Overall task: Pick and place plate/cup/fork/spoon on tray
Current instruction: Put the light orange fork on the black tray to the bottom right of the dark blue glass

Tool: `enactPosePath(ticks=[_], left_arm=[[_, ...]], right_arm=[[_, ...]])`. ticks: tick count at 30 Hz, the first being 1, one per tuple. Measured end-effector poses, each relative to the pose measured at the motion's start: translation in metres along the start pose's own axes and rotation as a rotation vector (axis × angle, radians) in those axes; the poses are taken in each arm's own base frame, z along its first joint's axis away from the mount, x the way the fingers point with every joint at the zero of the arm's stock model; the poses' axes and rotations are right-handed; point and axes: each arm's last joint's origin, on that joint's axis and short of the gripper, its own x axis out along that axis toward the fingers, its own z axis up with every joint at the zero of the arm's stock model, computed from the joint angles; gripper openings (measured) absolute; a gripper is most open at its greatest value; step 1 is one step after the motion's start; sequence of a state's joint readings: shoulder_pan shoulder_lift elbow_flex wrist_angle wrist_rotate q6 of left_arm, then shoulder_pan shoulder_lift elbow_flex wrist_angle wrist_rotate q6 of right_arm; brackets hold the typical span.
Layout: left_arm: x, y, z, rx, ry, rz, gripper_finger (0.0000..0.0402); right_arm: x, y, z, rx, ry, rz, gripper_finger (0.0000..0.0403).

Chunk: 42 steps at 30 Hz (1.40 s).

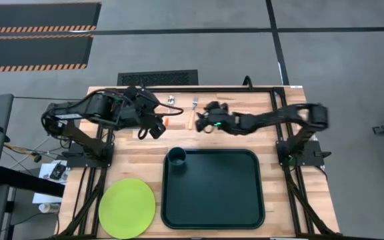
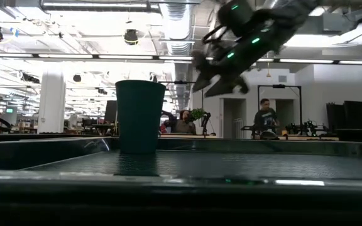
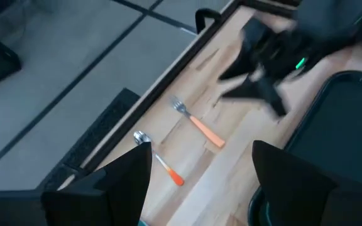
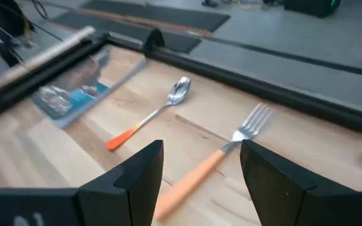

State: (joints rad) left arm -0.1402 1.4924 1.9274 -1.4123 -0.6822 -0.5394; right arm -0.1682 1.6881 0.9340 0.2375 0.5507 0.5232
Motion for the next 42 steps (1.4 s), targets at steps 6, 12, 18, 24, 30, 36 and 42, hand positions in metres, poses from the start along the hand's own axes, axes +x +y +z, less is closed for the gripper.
enactPosePath(ticks=[6, 12, 18, 24, 30, 36, 42], left_arm=[[-0.009, 0.002, -0.008, 0.013, 0.01, 0.027, 0.0262], [-0.013, 0.002, -0.015, 0.027, 0.027, 0.056, 0.0262], [-0.016, 0.0, -0.017, 0.042, 0.022, 0.065, 0.0263], [-0.017, 0.0, -0.017, 0.045, 0.017, 0.067, 0.0263], [-0.017, 0.0, -0.017, 0.037, 0.016, 0.067, 0.0263], [-0.017, 0.0, -0.017, 0.031, 0.019, 0.064, 0.0263], [-0.017, 0.0, -0.017, 0.031, 0.019, 0.063, 0.0263]], right_arm=[[0.049, 0.027, -0.01, -0.029, 0.055, -0.047, 0.0239], [0.074, 0.035, -0.027, -0.03, 0.16, -0.139, 0.0239], [0.092, 0.028, -0.042, 0.113, 0.205, -0.171, 0.0239], [0.1, 0.024, -0.035, 0.171, 0.181, -0.123, 0.0239], [0.101, 0.022, -0.032, 0.226, 0.193, -0.118, 0.0239], [0.102, 0.021, -0.029, 0.28, 0.193, -0.089, 0.0239], [0.104, 0.024, -0.022, 0.309, 0.174, -0.076, 0.0239]])
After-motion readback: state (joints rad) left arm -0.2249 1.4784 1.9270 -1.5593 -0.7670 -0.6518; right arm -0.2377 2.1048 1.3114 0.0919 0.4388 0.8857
